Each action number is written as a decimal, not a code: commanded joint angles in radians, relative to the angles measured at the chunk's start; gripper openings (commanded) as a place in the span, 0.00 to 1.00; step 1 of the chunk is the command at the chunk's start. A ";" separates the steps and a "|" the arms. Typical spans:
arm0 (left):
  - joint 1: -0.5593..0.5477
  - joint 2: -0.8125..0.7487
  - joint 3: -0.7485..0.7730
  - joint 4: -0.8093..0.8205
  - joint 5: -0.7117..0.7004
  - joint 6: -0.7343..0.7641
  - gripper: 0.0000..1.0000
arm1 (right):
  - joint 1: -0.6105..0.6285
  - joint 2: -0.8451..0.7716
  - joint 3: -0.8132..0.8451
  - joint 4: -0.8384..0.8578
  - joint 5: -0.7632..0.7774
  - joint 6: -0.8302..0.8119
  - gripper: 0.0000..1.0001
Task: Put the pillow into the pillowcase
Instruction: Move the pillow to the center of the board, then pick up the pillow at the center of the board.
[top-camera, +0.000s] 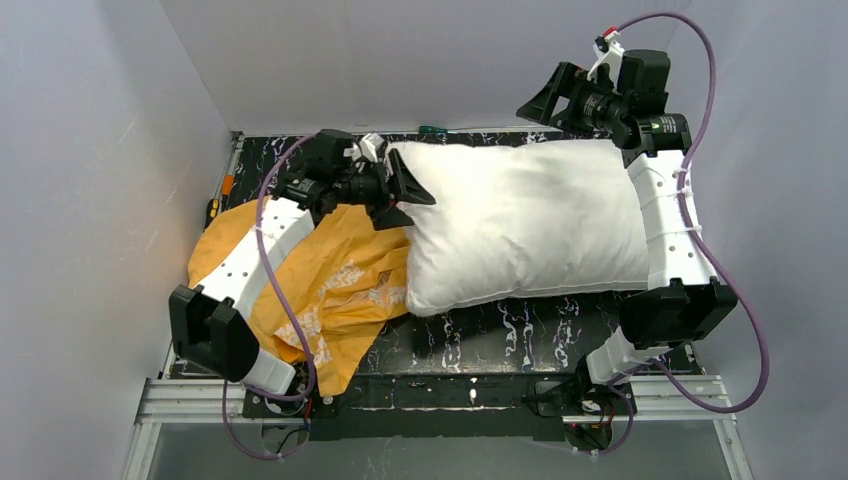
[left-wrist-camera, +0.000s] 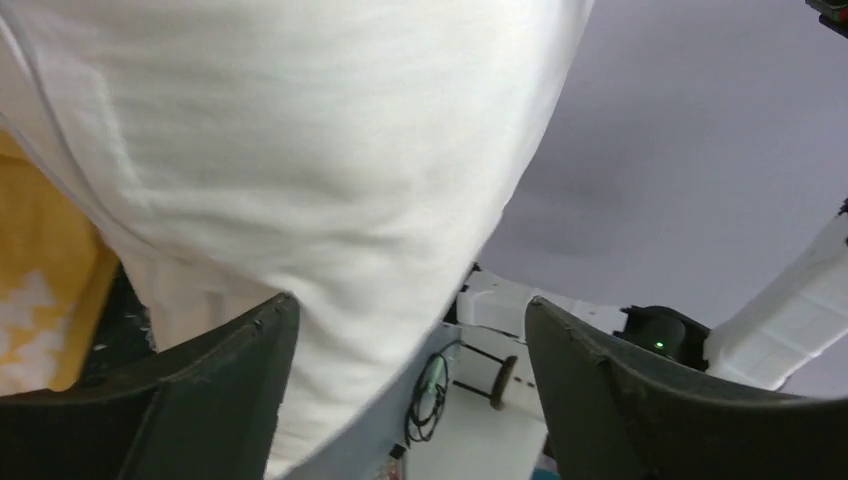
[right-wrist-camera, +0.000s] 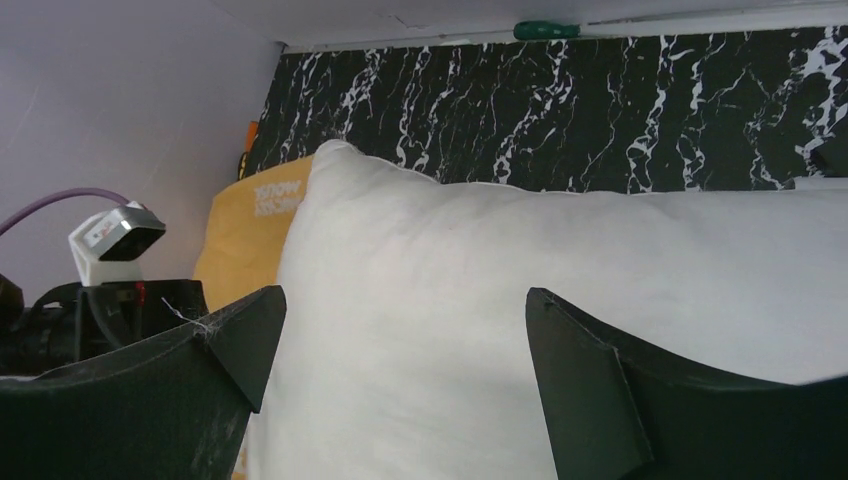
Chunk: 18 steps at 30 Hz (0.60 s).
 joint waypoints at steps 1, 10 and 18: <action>0.103 -0.095 -0.028 -0.189 -0.079 0.120 0.88 | 0.026 0.025 -0.030 0.038 -0.058 -0.022 0.98; 0.251 0.133 -0.042 -0.053 -0.075 0.052 0.97 | 0.071 0.066 -0.046 0.035 -0.064 -0.057 0.98; 0.250 0.508 0.286 0.123 0.051 0.041 0.94 | 0.082 0.150 0.040 0.050 -0.112 -0.069 0.98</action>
